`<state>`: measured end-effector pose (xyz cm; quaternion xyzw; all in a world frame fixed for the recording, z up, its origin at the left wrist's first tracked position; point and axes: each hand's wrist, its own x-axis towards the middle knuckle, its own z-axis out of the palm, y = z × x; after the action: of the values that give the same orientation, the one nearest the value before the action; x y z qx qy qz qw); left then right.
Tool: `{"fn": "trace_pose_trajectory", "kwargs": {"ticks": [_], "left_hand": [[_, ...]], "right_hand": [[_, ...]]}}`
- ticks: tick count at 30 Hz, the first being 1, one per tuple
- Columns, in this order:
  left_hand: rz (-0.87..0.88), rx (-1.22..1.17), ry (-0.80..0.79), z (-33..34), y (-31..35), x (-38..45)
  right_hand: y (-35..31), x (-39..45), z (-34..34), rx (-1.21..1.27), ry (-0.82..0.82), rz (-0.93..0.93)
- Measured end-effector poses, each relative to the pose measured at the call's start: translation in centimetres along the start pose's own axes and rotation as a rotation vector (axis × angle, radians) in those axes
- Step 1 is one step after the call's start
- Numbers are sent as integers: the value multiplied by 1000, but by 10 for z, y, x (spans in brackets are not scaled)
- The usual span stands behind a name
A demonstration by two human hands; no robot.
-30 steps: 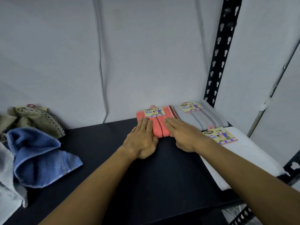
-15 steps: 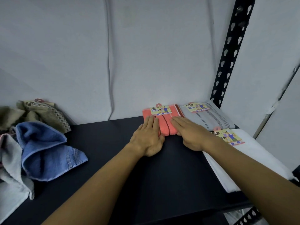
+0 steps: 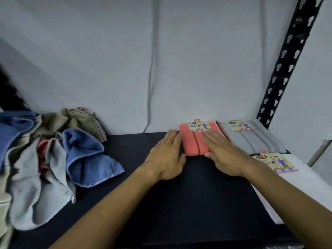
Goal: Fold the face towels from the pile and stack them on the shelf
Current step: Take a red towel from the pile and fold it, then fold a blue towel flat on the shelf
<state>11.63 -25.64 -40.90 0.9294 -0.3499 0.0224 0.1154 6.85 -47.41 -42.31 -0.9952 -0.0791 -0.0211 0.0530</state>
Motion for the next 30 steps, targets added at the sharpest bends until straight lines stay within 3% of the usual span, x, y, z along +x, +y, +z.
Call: {"fn": "trace_pose_trajectory", "kwargs": {"ticks": [10, 16, 19, 22, 27, 30], "left_hand": [[-85, 337, 321, -61, -112, -119], [-206, 473, 367, -91, -178, -165], [-273, 515, 468, -104, -208, -181], [-430, 451, 572, -123, -233, -189], [-823, 147, 530, -153, -280, -177], [-847, 31, 489, -165, -312, -163]], "right_hand": [[-163, 61, 4, 296, 76, -224], [-250, 95, 5, 412, 45, -309], [-282, 111, 5, 436, 36, -354], [-308, 121, 7, 394, -13, -397], [-335, 126, 21, 325, -51, -423], [-335, 125, 24, 283, -53, -419]]}}
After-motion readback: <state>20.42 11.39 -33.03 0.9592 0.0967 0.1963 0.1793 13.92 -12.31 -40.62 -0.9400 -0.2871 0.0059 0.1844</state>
